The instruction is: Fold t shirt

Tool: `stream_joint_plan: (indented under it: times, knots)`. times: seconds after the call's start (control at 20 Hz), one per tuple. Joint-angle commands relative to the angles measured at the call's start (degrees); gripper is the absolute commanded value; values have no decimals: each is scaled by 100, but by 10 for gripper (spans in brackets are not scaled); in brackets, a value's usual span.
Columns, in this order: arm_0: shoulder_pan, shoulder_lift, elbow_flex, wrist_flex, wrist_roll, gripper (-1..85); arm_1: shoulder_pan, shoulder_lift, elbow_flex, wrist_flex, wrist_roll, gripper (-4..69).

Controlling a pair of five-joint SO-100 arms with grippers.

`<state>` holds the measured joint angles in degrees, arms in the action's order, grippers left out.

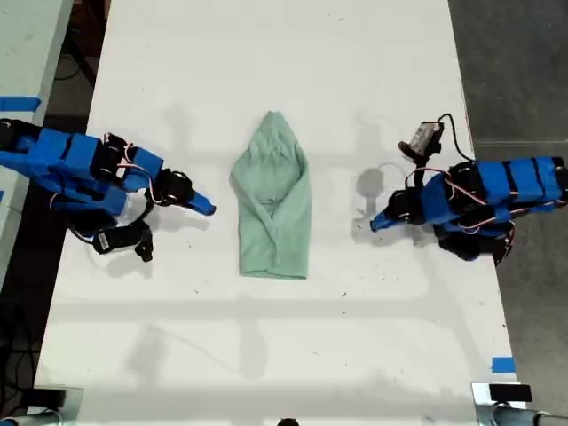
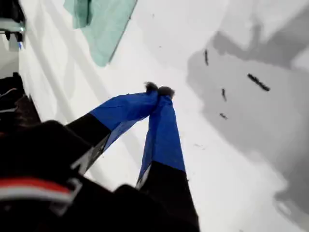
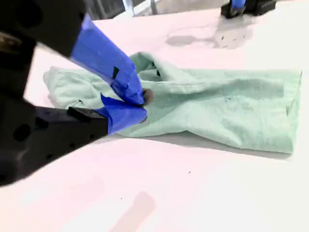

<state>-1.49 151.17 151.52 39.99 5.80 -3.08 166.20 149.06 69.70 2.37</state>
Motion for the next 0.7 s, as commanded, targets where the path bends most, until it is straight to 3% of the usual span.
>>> stream_joint_plan:
  times: [0.0,0.15,0.25,0.4,0.5,0.65]
  knots:
    - [378,-1081,-1819,923,-703,-3,-756,-3480,-2971,-9,281,-14]
    - [993,-2241,-2830,1345,-1485,-2,-1494,-4746,-4263,369,668,-19]
    - [1248,-3234,-3674,1564,-1679,-2,-1784,-5361,-5010,712,976,55]
    - [1266,-4693,-5010,1881,-1617,8,-1600,-6715,-6557,967,589,180]
    - [1239,-5238,-5484,1881,-1547,59,-1380,-7506,-7163,879,334,249]
    - [1336,-6082,-5968,1837,-1556,108,-1230,-8244,-7260,343,272,296]
